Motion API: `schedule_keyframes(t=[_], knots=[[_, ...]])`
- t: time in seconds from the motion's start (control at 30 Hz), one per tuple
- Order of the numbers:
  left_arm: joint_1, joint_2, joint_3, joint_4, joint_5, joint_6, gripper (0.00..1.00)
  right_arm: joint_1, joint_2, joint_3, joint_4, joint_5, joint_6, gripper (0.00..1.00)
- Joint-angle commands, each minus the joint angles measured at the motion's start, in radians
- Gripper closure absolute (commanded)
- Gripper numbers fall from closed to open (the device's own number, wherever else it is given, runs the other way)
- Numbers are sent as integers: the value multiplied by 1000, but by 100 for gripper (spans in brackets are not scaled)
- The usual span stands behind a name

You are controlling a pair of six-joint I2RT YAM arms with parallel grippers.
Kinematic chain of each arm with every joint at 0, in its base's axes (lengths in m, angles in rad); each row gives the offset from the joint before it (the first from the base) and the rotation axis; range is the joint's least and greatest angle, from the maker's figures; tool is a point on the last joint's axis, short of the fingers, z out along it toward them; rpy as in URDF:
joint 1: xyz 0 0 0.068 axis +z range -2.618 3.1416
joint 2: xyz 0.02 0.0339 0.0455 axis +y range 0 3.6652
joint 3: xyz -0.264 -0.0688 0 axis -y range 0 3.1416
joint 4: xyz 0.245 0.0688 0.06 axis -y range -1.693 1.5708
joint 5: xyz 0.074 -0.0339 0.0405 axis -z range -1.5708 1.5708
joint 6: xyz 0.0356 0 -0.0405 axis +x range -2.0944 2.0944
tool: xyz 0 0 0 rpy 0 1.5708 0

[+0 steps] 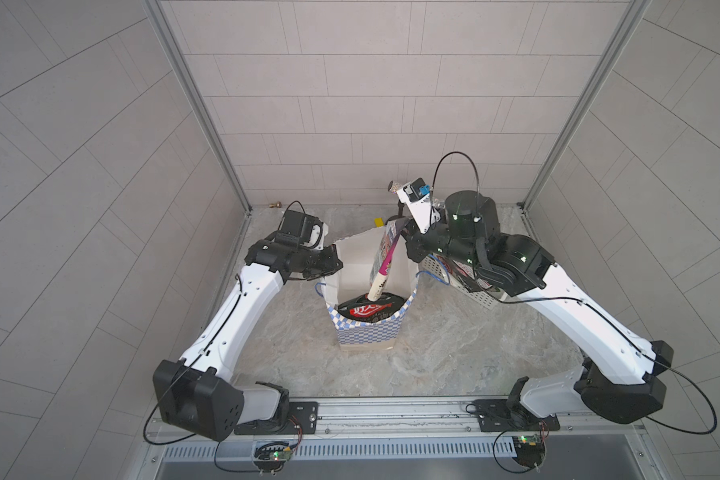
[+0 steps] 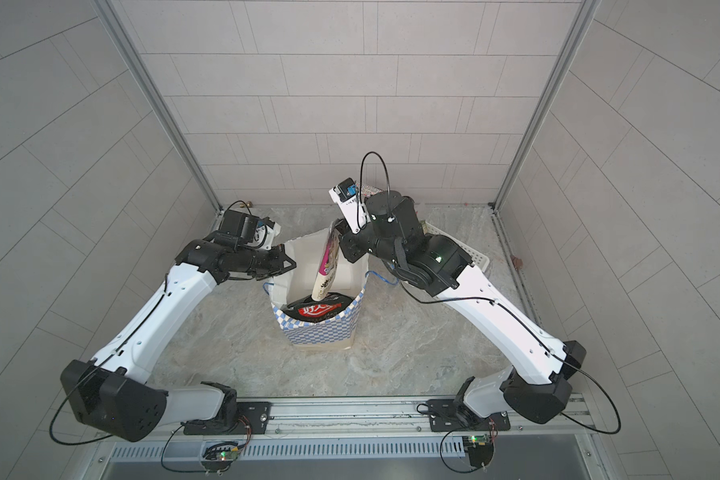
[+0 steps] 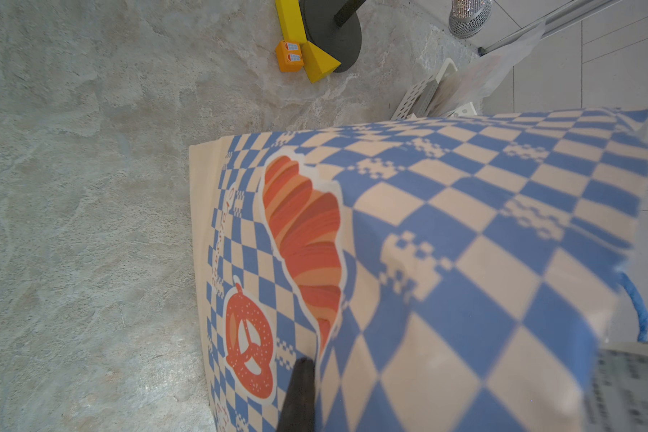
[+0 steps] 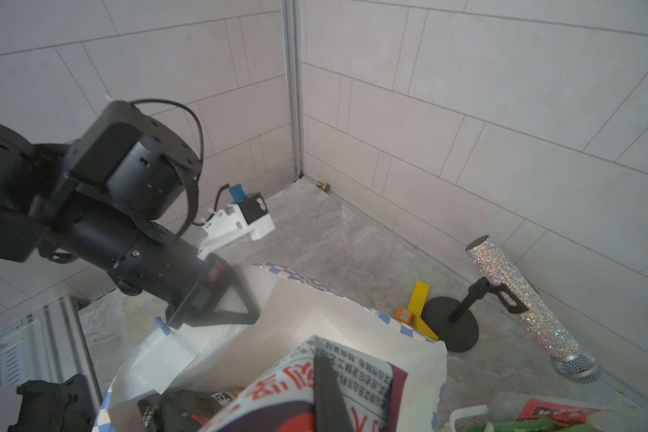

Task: Place the condiment packets inside the bag
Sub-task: Place the condiment packet in the paper bag.

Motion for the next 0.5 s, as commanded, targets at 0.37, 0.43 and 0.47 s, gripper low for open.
schedule_keyframes(t=[0.37, 0.43, 0.47], knots=[[-7, -31, 1, 19, -25, 4, 100, 153, 20, -134, -133, 305, 114, 100], [-7, -31, 0, 19, -25, 5, 100, 153, 23, -107, -161, 330, 117, 100], [-7, -31, -1, 18, -25, 4, 100, 153, 20, -88, -165, 341, 110, 100]])
